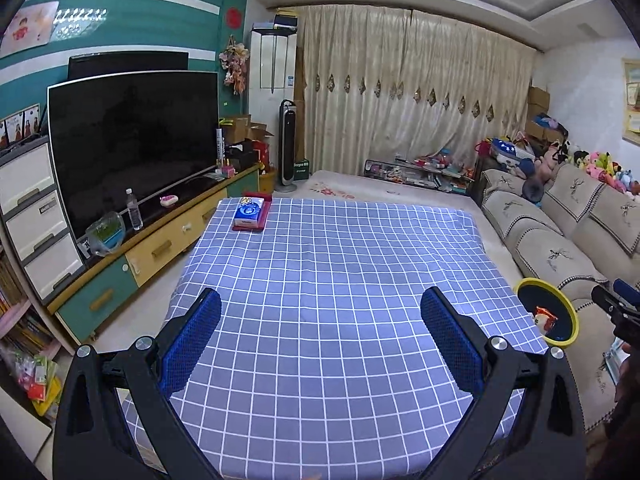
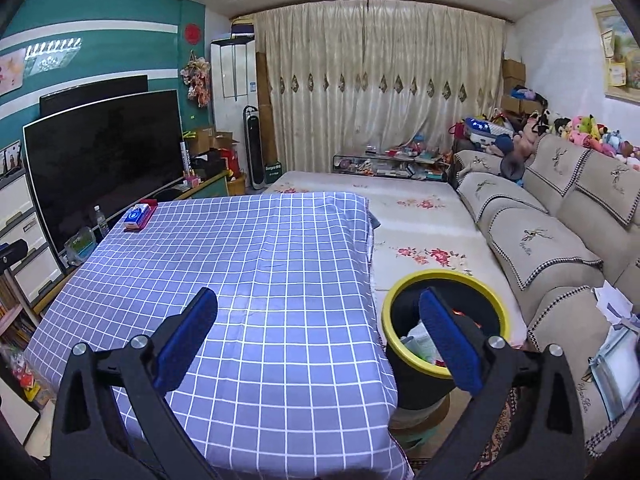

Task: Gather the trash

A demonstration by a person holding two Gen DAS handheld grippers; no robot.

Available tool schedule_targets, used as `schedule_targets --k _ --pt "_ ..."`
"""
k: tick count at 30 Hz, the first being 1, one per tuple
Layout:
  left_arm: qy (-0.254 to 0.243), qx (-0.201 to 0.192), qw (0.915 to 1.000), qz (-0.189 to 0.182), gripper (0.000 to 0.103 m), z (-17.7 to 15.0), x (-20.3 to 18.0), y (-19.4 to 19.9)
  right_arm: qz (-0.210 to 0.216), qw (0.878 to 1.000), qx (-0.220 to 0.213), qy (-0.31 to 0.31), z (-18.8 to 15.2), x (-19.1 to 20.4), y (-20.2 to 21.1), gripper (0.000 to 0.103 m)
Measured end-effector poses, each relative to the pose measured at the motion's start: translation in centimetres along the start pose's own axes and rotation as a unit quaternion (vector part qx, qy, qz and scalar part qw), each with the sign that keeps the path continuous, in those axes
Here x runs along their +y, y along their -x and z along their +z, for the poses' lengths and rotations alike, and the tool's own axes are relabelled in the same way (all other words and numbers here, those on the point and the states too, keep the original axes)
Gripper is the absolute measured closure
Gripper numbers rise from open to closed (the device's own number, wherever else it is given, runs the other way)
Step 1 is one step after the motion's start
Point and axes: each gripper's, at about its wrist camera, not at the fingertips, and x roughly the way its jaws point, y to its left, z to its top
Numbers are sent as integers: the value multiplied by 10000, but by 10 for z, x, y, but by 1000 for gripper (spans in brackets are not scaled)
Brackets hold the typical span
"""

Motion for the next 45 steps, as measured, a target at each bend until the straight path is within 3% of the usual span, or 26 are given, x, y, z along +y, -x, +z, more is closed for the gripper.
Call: schedule_targets --k 12,45 --pt "-173 -61 9997 -146 5 -3 -30 13 -48 9997 -182 -140 2 -10 13 7" --pt "-236 95 9994 -232 5 -9 -36 -5 -29 9997 -173 -183 5 -9 10 7"
